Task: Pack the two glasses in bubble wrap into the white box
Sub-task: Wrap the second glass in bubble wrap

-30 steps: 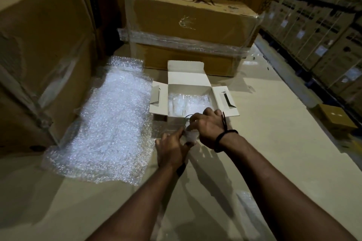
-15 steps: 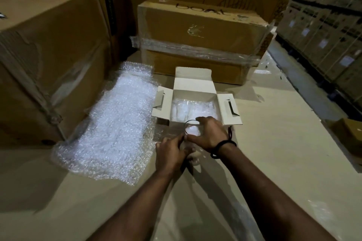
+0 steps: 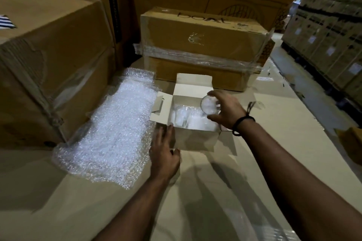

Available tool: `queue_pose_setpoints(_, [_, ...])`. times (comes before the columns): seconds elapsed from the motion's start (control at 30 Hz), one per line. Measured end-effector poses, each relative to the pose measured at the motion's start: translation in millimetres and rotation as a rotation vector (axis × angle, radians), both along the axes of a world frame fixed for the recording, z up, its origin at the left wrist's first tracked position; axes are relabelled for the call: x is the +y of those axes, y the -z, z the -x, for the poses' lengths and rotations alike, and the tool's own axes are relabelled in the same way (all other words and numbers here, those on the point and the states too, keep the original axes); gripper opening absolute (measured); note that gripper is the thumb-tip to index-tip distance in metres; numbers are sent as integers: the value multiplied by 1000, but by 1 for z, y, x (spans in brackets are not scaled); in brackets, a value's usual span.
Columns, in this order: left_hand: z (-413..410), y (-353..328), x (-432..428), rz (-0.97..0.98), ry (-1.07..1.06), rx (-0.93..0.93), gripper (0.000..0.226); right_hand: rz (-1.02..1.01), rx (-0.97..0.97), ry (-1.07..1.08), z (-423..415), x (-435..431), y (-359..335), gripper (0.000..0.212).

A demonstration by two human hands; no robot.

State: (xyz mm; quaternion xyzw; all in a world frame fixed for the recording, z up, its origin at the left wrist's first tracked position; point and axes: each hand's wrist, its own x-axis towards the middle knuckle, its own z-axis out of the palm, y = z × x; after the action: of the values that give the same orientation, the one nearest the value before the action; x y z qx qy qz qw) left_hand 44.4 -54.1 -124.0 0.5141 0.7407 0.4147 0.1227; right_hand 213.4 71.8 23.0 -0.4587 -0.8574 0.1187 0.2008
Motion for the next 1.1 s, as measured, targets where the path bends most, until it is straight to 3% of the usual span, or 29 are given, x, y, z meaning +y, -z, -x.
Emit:
queue_pose_setpoints(0.13, [0,2,3,65,4,41,90,-39,-366,-84,13,23,31,71])
queue_pose_setpoints(0.27, [-1,1,4,66,8,41,92,10,-453,-185,18,33,52,72])
queue_pose_setpoints(0.33, [1,3,4,49,4,26,91,87,-488,-208,20,34,47,59])
queue_pose_setpoints(0.47, [2,7,4,21,2,-11,92,162,-411,-124,16,34,39,27])
queue_pose_setpoints(0.57, [2,7,6,9,-2,-15,91,40,-502,46,21,27,41,36])
queue_pose_setpoints(0.8, [2,8,6,-9,1,-18,92,171,-384,189,31,15,51,27])
queue_pose_setpoints(1.1, [2,5,4,21,1,-10,90,221,-400,199,37,8,41,28])
